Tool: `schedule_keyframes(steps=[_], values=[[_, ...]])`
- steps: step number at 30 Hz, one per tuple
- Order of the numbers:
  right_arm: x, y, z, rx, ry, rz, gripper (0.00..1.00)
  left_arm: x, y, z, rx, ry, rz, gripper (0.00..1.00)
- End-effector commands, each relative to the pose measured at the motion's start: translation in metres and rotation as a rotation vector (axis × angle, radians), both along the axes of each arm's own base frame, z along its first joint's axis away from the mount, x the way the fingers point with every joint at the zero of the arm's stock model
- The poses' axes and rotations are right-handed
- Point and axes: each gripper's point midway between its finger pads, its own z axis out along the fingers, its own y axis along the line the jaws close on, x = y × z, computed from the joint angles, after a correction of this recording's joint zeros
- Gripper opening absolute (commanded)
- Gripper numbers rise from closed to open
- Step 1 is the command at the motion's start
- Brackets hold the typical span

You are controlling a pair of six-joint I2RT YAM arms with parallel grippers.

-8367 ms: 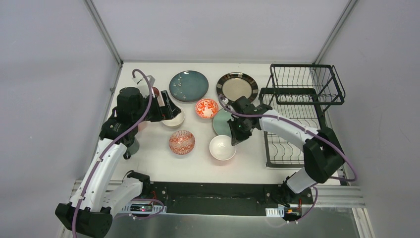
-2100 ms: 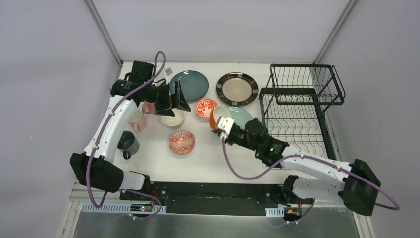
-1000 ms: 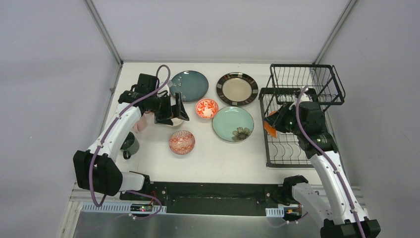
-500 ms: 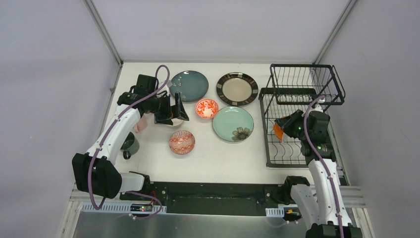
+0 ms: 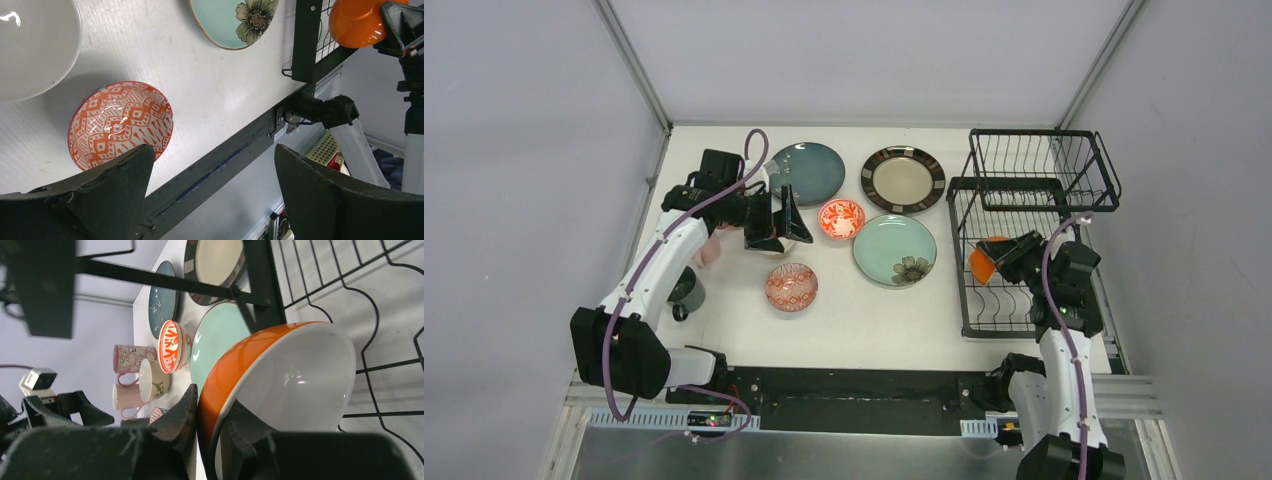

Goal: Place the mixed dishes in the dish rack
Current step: Turn the bowl upside down on the dish rack.

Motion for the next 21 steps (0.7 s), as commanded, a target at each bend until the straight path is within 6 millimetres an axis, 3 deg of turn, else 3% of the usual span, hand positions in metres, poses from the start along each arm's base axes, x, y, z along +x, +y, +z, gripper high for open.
schedule_keyframes(steps=[1,7,10,21], values=[[0.015,-0.001,0.026,0.061,-0.141,0.012,0.0,0.003,0.0,0.011,-0.023,-0.066,-0.001,0.94],[0.029,-0.019,0.008,0.167,-0.159,-0.05,0.0,-0.001,0.002,0.003,-0.012,-0.055,-0.005,0.94],[0.029,-0.03,0.003,0.252,-0.16,-0.074,0.0,0.0,0.002,0.002,-0.007,-0.056,-0.003,0.94],[0.021,-0.05,-0.009,0.265,-0.153,-0.103,0.01,0.002,0.0,-0.003,-0.014,-0.035,-0.013,0.94]])
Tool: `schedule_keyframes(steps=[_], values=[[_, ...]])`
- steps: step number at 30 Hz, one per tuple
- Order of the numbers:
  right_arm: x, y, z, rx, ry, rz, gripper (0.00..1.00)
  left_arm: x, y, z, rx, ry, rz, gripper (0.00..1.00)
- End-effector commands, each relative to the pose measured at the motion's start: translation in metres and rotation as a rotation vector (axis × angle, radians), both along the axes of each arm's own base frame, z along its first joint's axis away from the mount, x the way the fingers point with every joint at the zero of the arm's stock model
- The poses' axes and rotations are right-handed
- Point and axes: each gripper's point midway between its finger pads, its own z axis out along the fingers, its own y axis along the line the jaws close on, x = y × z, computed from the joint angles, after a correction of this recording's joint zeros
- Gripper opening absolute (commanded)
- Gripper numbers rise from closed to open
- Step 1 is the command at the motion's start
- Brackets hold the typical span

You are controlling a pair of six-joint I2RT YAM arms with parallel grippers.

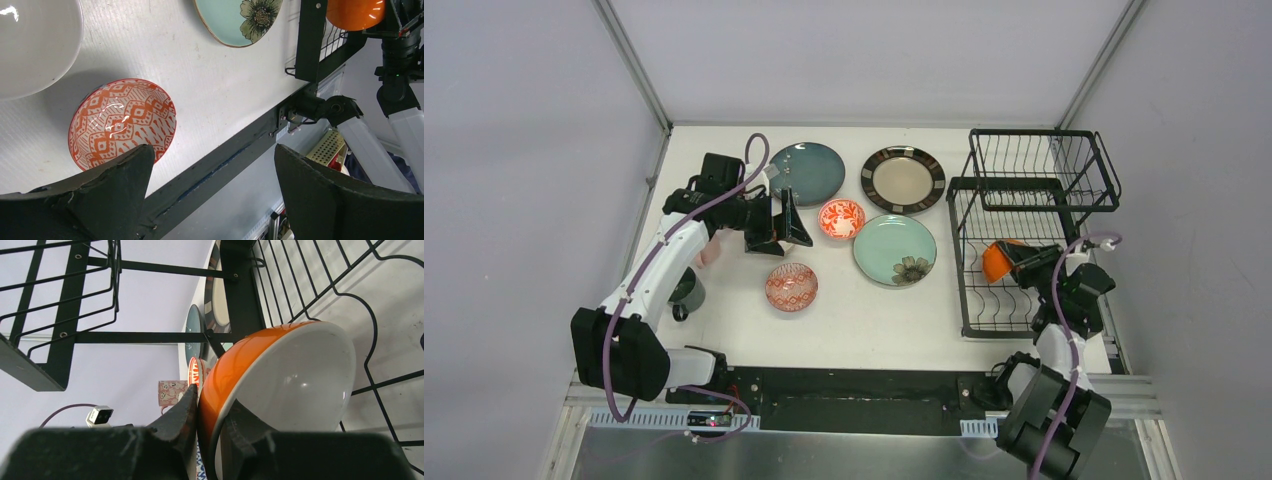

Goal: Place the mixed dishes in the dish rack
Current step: Turn the bowl upside down on the dish rack.

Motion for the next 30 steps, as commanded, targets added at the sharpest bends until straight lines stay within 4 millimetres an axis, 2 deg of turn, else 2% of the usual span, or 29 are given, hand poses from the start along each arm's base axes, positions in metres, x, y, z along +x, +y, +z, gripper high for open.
schedule_keyframes(steps=[1,16,22,30], values=[[0.001,0.0,0.025,-0.035,-0.121,0.037,0.01,0.006,0.0,0.004,-0.013,-0.044,-0.012,0.94],[0.021,-0.013,0.022,-0.033,-0.161,0.015,0.03,0.005,0.0,0.003,-0.012,-0.047,-0.011,0.94],[0.025,-0.017,0.005,-0.038,-0.118,0.005,0.05,0.004,0.001,0.003,-0.009,-0.046,-0.01,0.94],[0.021,-0.018,-0.015,-0.022,-0.063,-0.005,0.18,0.004,0.003,0.003,0.0,-0.057,-0.003,0.94]])
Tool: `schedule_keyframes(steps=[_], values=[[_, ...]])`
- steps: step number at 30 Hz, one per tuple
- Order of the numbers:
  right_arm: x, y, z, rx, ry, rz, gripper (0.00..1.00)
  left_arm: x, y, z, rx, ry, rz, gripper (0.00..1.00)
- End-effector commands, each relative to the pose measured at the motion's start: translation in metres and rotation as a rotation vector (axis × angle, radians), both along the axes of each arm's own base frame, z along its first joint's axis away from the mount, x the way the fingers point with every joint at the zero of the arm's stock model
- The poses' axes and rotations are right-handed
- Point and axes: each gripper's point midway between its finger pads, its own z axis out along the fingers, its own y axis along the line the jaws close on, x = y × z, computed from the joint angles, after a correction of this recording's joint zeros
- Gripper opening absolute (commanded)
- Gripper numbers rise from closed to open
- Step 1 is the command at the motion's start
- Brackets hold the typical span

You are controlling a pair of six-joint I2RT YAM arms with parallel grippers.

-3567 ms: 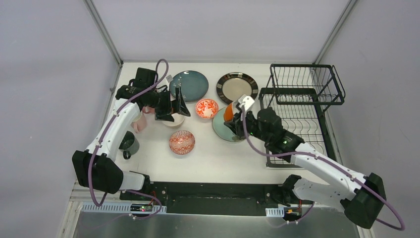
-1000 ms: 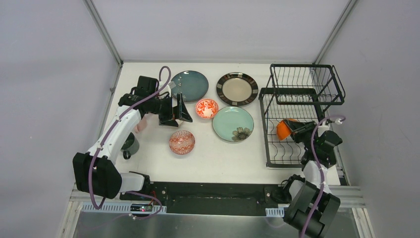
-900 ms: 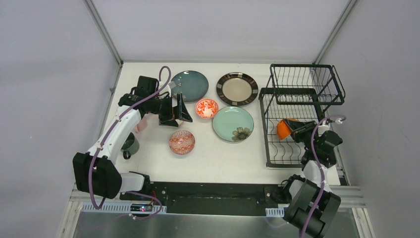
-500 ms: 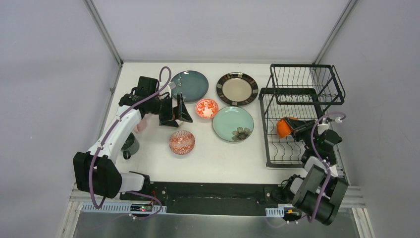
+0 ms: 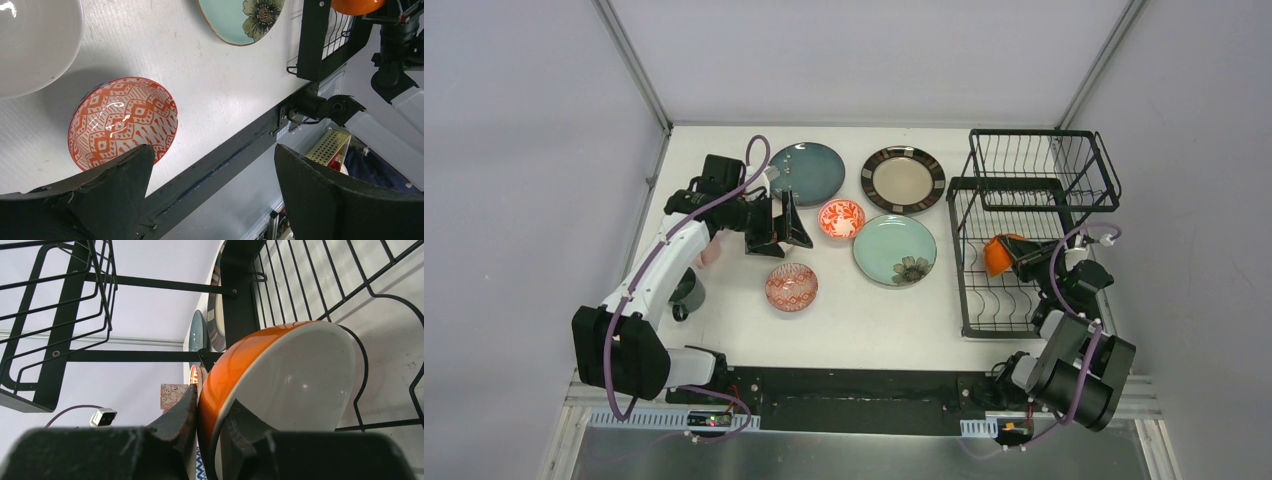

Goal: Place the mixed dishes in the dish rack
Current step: Turn the bowl upside down on the dish rack.

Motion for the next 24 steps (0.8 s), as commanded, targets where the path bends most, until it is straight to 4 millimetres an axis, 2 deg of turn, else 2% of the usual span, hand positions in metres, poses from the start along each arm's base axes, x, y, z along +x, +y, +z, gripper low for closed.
schedule_keyframes(steps=[1,5,11,15,20,24], values=[[0.0,-0.006,-0.006,-0.041,-0.006,-0.021,0.19,0.005,0.002,0.008,-0.001,-0.07,-0.002,0.94],[-0.002,-0.006,-0.01,-0.047,0.015,-0.03,0.29,0.006,0.001,0.011,-0.008,-0.072,-0.005,0.94],[-0.005,-0.012,-0.014,-0.067,0.065,-0.069,0.35,0.005,0.001,0.011,-0.009,-0.073,-0.009,0.94],[-0.009,-0.015,-0.017,-0.06,0.113,-0.096,0.47,0.005,0.001,0.012,-0.009,-0.076,-0.007,0.94],[-0.018,-0.019,-0.019,-0.06,0.202,-0.138,0.51,0.004,0.002,0.012,-0.008,-0.081,-0.005,0.94],[-0.029,-0.026,-0.023,-0.082,0.316,-0.194,0.66,0.004,0.002,0.013,-0.008,-0.082,-0.005,0.94]])
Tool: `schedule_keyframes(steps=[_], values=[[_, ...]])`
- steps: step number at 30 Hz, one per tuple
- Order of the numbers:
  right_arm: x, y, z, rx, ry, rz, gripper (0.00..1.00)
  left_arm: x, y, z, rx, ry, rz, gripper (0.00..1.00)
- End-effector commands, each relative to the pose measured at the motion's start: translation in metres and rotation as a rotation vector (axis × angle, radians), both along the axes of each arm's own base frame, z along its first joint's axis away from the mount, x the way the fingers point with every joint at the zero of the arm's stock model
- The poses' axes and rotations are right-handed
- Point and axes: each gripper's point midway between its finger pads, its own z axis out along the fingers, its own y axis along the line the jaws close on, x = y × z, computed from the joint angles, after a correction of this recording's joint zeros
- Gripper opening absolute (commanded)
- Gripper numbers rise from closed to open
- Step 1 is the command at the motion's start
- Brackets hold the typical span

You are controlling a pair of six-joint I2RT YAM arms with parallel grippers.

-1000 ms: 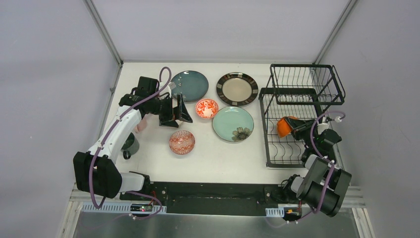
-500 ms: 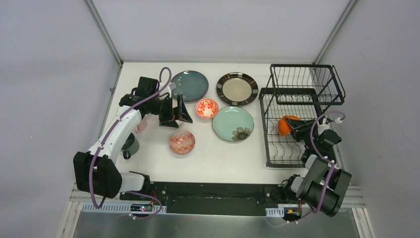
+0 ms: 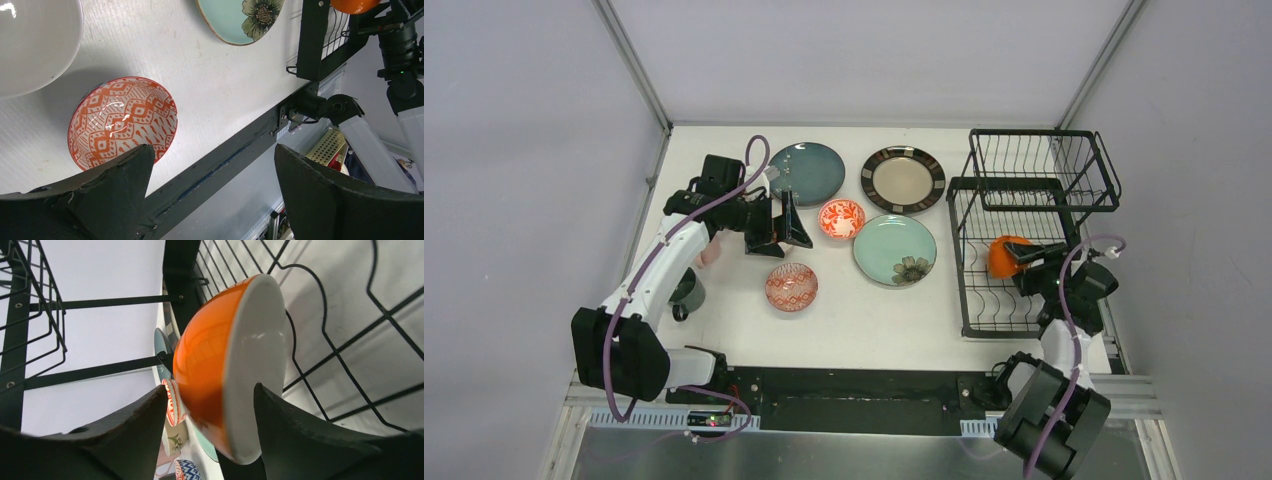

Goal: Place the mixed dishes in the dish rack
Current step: Turn the bowl upside down on the dish rack.

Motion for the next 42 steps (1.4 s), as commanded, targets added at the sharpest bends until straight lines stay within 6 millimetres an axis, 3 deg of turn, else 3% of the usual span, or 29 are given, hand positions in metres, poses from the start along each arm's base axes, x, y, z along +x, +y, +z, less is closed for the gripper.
schedule_keyframes(steps=[1,7,15,25,28,33,42], values=[[-0.011,-0.014,-0.003,-0.047,0.142,-0.076,0.69,0.004,0.001,0.013,-0.009,-0.08,-0.006,0.94],[-0.028,-0.021,-0.009,-0.045,0.314,-0.137,0.74,0.003,0.001,0.014,-0.012,-0.086,-0.008,0.94],[-0.065,-0.053,-0.009,-0.132,0.605,-0.332,0.77,0.002,0.001,0.016,-0.017,-0.091,-0.01,0.94],[-0.079,-0.044,-0.001,-0.028,0.717,-0.38,0.8,0.0,0.001,0.018,-0.022,-0.096,-0.013,0.94],[-0.078,-0.034,0.002,0.03,0.728,-0.353,0.86,0.0,0.001,0.019,-0.023,-0.098,-0.014,0.94],[-0.072,-0.026,-0.001,0.101,0.713,-0.342,0.86,-0.001,0.001,0.019,-0.026,-0.099,-0.016,0.94],[-0.054,-0.028,-0.013,0.165,0.689,-0.355,0.76,-0.001,0.002,0.018,-0.018,-0.102,-0.011,0.94]])
